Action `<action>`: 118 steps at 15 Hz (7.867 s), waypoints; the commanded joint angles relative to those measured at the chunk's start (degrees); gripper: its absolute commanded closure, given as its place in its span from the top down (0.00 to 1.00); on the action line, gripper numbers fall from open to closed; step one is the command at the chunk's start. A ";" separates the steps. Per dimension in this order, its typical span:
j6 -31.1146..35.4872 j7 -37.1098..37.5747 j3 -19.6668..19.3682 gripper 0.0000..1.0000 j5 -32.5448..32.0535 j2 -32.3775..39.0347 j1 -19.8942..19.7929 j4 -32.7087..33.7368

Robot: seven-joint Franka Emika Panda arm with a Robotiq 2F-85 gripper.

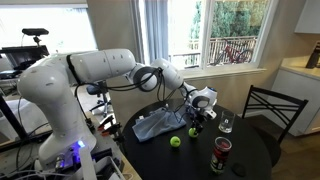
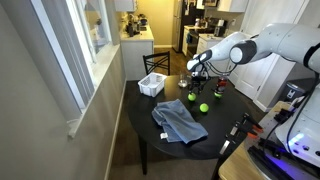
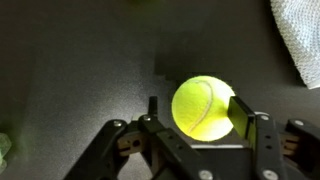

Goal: Put one tennis ball in the container.

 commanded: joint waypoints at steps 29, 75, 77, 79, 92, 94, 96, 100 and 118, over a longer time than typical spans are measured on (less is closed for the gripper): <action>11.94 -0.11 2.63 0.47 0.37 0.19 -1.61 -6.66; -3.49 13.65 -17.01 0.41 -5.82 -41.31 0.42 -43.38; -2.70 14.32 -17.14 0.41 -5.39 -39.77 -0.71 -41.57; -2.89 14.01 -16.67 0.41 -4.96 -38.82 -1.91 -39.96; -0.75 12.43 -13.18 0.41 -4.32 -28.49 -5.14 -26.95; -1.01 12.48 -13.29 0.41 -4.47 -27.56 -5.29 -25.65; -1.13 12.46 -13.32 0.41 -4.55 -26.80 -5.49 -24.69; -0.83 12.56 -13.22 0.92 -4.43 -25.75 -5.88 -23.45; -2.93 12.58 -12.74 1.00 -4.58 -25.10 -5.69 -22.83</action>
